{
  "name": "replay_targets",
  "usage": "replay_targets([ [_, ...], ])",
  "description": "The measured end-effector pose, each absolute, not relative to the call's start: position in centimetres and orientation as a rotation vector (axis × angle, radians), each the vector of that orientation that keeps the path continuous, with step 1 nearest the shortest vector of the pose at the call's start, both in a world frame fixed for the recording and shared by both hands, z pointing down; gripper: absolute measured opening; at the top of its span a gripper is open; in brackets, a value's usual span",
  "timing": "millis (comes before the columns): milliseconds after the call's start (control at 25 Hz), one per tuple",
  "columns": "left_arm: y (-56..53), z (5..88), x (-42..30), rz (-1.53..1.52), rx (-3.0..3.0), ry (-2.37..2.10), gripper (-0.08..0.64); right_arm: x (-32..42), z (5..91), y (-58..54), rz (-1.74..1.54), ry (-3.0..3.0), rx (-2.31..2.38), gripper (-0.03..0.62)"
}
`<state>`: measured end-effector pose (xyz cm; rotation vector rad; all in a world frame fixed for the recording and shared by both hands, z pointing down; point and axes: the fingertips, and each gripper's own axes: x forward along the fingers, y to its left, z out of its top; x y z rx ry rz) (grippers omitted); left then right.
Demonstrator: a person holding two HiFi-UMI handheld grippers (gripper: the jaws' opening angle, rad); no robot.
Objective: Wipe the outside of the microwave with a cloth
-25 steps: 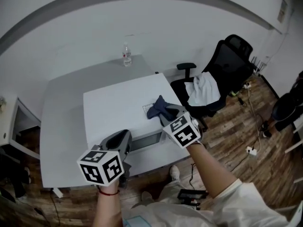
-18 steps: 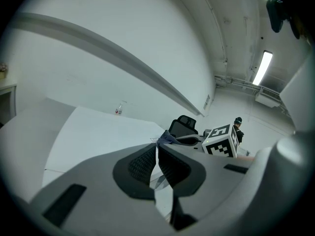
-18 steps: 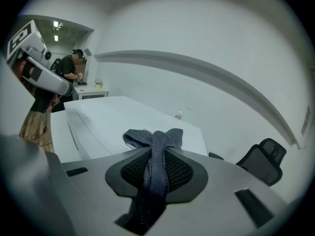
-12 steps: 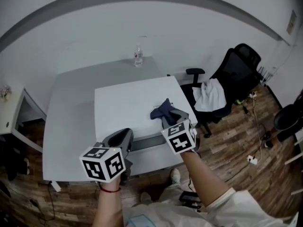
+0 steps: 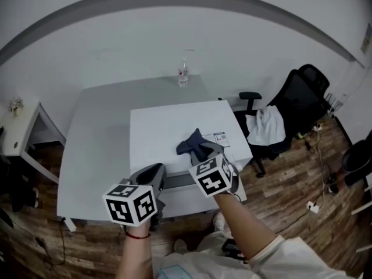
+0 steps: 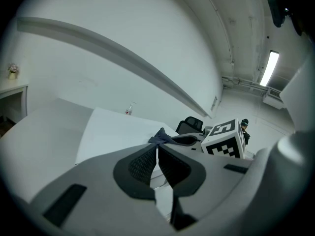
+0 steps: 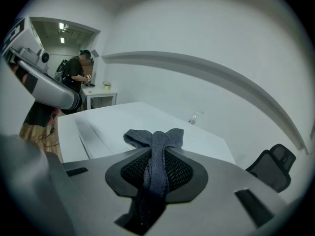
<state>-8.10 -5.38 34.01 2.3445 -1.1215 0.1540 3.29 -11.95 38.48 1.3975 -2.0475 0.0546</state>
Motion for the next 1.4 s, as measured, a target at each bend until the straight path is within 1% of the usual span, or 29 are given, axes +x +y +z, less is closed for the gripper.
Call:
replay_targets([
  [320, -5.2, 34.5, -10.2, 0.149, 2.307, -1.174, 0.011, -1.4, 38.4, -11.9, 0.029, -2.093, 1.282, 0.097],
  [880, -4.5, 35.4, -15.0, 0.122, 2.222, -1.277, 0.011, -11.8, 38.7, -11.6, -0.007, -2.197, 1.03, 0.097],
  [1200, -4.3, 35.9, -16.8, 0.111, 2.188, -1.314, 0.011, -16.0, 38.1, -12.2, 0.016, -2.303, 0.931, 0.095],
  [1400, -4.5, 35.8, -17.7, 0.103, 2.172, -1.333, 0.011, -17.6, 37.7, -14.1, -0.029, -2.293, 0.929, 0.095],
])
